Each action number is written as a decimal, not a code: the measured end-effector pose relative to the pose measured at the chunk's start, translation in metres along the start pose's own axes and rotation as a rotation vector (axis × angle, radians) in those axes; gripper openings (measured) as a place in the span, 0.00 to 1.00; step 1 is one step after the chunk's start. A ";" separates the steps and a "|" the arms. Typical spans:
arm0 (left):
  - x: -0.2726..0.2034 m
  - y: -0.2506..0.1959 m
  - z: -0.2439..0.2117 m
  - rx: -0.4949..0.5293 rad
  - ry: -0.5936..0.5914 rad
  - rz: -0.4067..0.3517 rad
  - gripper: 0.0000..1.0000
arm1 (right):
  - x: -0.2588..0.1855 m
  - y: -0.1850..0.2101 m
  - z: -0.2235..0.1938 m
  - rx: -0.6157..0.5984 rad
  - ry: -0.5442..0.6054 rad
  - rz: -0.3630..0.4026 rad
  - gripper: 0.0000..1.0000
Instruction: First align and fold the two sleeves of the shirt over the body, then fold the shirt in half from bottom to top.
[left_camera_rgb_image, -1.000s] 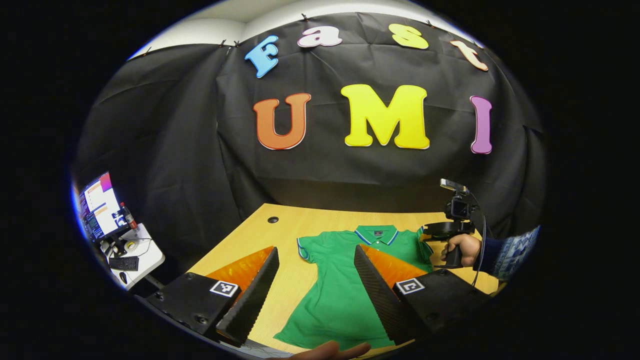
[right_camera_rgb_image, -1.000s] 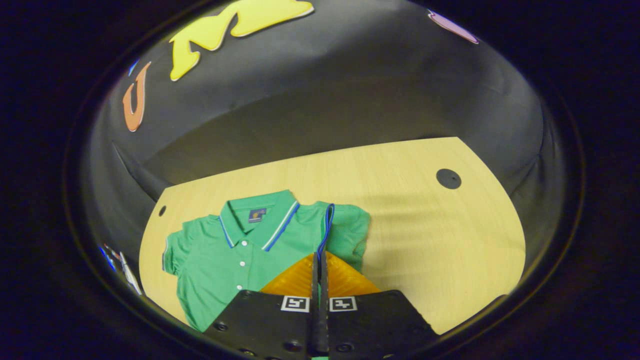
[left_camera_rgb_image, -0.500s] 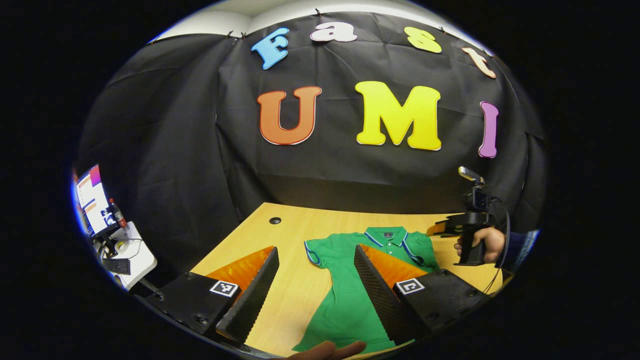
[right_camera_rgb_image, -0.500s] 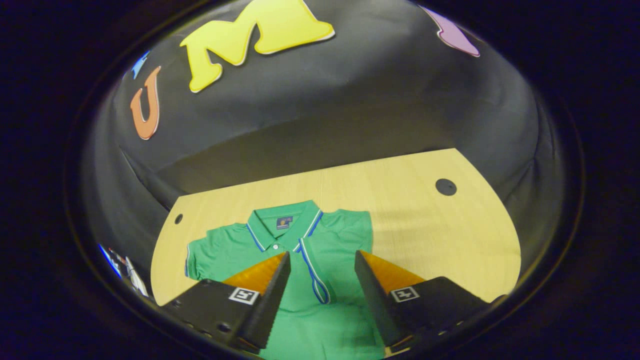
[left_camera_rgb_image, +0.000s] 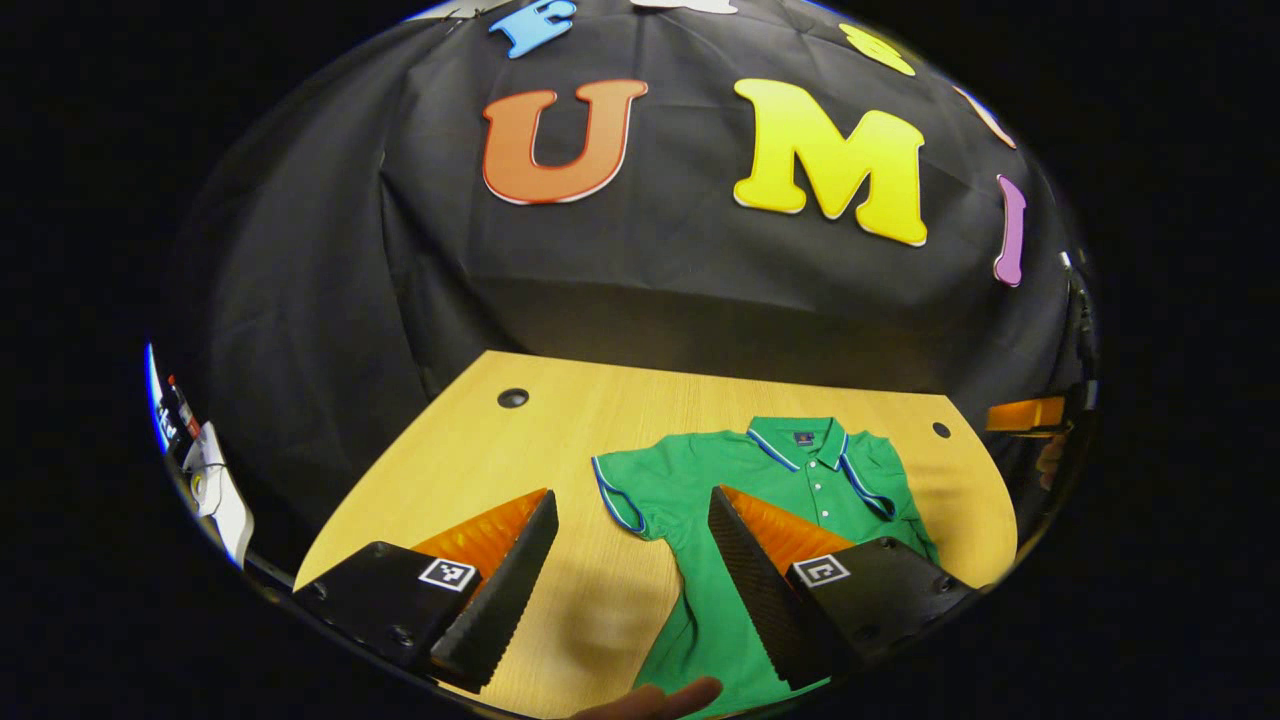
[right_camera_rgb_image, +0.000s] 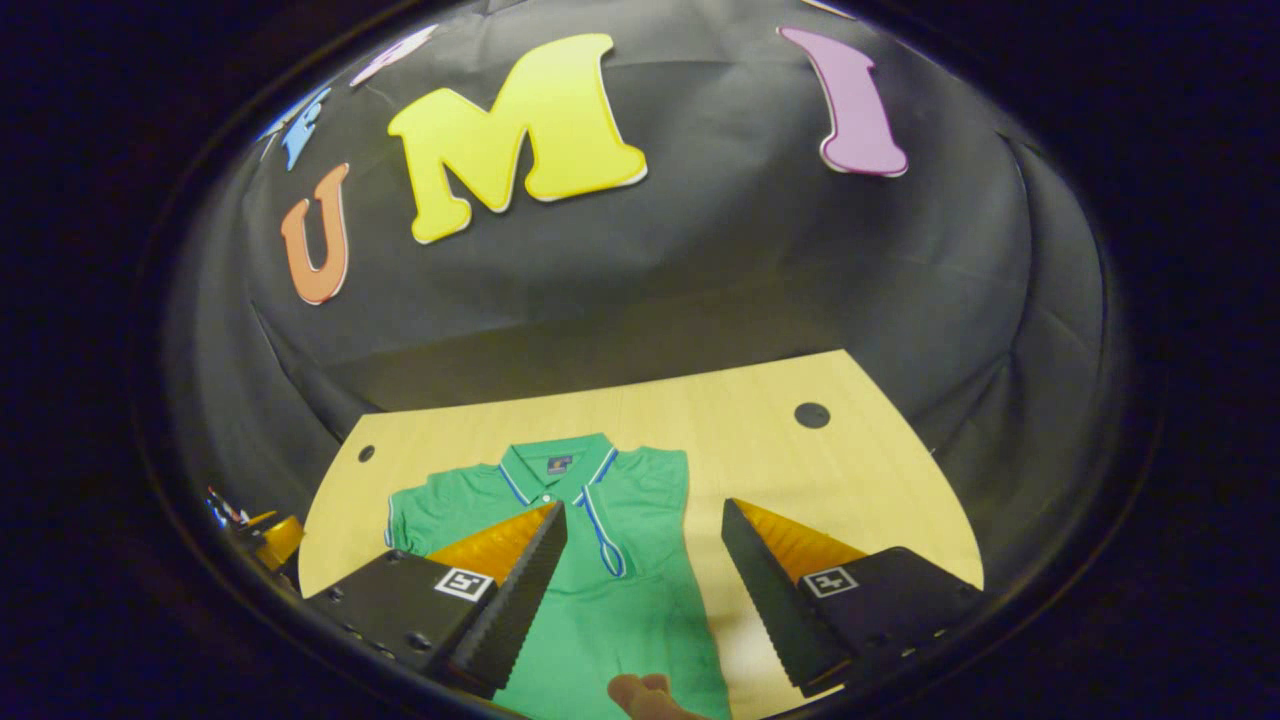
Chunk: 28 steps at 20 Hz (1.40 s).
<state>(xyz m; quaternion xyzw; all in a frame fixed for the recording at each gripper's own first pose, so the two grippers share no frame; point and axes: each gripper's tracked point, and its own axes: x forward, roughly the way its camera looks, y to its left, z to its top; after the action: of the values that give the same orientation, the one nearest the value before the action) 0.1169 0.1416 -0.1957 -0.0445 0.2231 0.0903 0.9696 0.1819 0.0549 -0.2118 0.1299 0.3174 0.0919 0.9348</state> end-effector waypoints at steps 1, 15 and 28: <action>0.019 0.002 -0.005 -0.003 0.025 0.001 0.99 | -0.013 -0.001 0.009 -0.007 -0.040 -0.007 0.96; 0.163 0.015 -0.067 -0.193 0.392 0.071 0.92 | -0.264 0.028 0.121 -0.115 -0.542 -0.108 1.00; 0.172 0.025 -0.076 -0.211 0.436 0.104 0.27 | -0.272 0.018 0.119 -0.170 -0.515 -0.112 0.96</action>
<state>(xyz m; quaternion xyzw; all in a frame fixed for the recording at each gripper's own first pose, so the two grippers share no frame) 0.2321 0.1837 -0.3411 -0.1521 0.4184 0.1513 0.8826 0.0413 -0.0192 0.0391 0.0524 0.0671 0.0303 0.9959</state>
